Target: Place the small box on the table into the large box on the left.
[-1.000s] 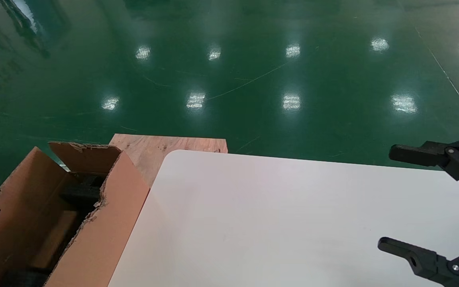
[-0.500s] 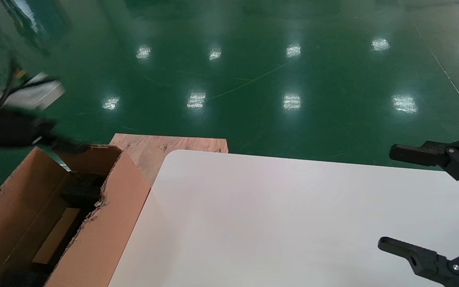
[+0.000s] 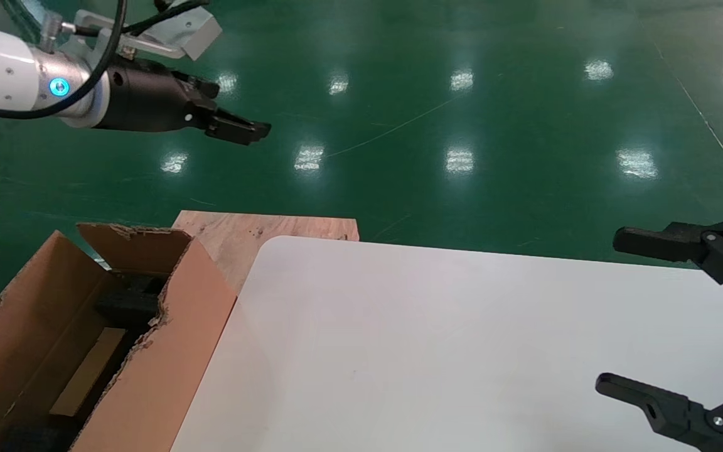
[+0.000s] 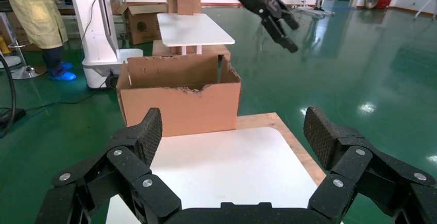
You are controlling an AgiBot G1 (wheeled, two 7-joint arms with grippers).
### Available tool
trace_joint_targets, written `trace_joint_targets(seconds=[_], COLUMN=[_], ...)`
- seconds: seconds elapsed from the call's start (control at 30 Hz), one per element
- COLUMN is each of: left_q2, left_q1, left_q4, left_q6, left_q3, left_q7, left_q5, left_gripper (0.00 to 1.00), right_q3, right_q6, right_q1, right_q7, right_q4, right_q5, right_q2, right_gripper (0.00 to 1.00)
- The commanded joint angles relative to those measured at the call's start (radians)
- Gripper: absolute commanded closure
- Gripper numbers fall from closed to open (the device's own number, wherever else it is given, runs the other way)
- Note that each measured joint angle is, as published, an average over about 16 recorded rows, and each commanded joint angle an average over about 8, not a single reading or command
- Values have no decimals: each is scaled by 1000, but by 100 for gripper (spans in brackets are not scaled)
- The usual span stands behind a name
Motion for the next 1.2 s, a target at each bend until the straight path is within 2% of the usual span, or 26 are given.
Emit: trace_joint_targets(seconds=[0.03, 0.2, 1.2], left_q2=[-4, 0, 31], left_q1=[-4, 73, 768], left_q4=[2, 6, 39], left_q6=[2, 46, 465], left_q3=[7, -91, -987], left_q7=[-3, 61, 641], left_q5=[5, -37, -417], left_gripper=[0, 0, 0], right_q3=[0, 0, -1], right_q6=[0, 0, 0], right_q1=[0, 0, 0], right_q7=[0, 0, -1], right_q4=[0, 0, 0], right_q5=[0, 0, 1], right_q2=[0, 0, 0], right_gripper=[0, 0, 0])
